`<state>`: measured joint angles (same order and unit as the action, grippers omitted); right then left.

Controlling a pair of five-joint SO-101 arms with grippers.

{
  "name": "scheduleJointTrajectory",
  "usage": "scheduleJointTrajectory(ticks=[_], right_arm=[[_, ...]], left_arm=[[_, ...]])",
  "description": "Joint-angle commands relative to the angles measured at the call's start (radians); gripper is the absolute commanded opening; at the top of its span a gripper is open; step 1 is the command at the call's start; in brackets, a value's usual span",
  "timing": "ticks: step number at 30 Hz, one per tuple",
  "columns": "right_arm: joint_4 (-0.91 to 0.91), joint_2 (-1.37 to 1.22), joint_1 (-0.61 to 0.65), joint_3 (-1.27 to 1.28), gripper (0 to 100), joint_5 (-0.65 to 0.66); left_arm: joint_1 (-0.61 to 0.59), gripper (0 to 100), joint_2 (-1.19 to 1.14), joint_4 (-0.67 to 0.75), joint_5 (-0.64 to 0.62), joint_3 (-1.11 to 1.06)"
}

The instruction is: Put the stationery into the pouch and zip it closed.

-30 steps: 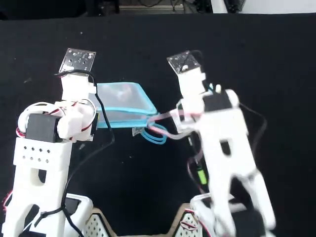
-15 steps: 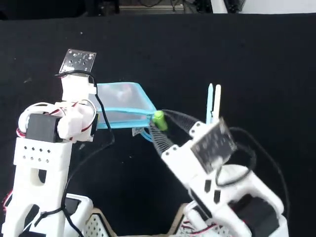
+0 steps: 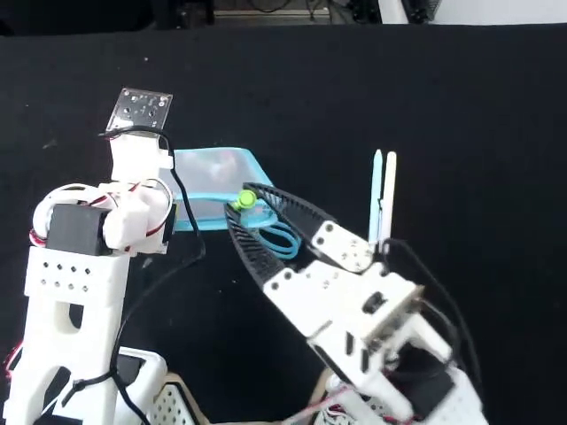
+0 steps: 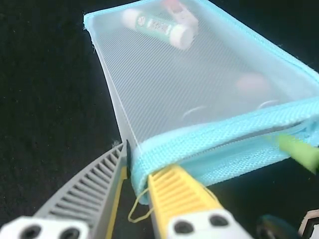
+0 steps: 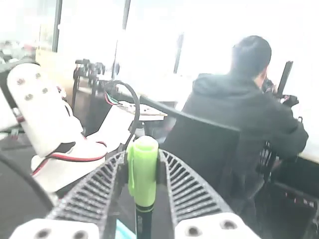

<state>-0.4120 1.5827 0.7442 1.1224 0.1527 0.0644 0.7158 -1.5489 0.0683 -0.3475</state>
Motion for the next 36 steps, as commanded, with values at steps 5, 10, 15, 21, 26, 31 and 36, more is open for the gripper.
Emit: scheduleJointTrajectory(ticks=[5, 10, 15, 21, 26, 31, 36], right_arm=[[0.46, 0.036, 0.008, 0.278, 1.1, 0.006], [0.601, 0.035, 0.002, 0.429, 1.1, 0.008], [0.637, 0.035, 0.002, 0.513, 1.1, 0.008], [0.402, 0.036, 0.008, 0.463, 6.9, -0.002], [0.061, 0.044, 0.018, 0.266, 16.6, -0.002], [-0.034, 0.045, 0.009, 0.099, 8.7, 0.006], [-0.057, 0.044, -0.221, -0.045, 3.1, -0.002]], left_arm=[[0.015, 3, 0.018, -0.003, 0.0, 0.01], [0.015, 3, 0.018, -0.003, 0.0, 0.01], [0.015, 3, 0.018, -0.003, 0.002, 0.01], [0.015, 3, 0.018, -0.003, 0.002, 0.01], [0.015, 3, 0.018, -0.003, 0.002, 0.01], [0.015, 3, 0.018, -0.003, 0.003, 0.01], [0.015, 3, 0.018, -0.003, 0.003, 0.01]])
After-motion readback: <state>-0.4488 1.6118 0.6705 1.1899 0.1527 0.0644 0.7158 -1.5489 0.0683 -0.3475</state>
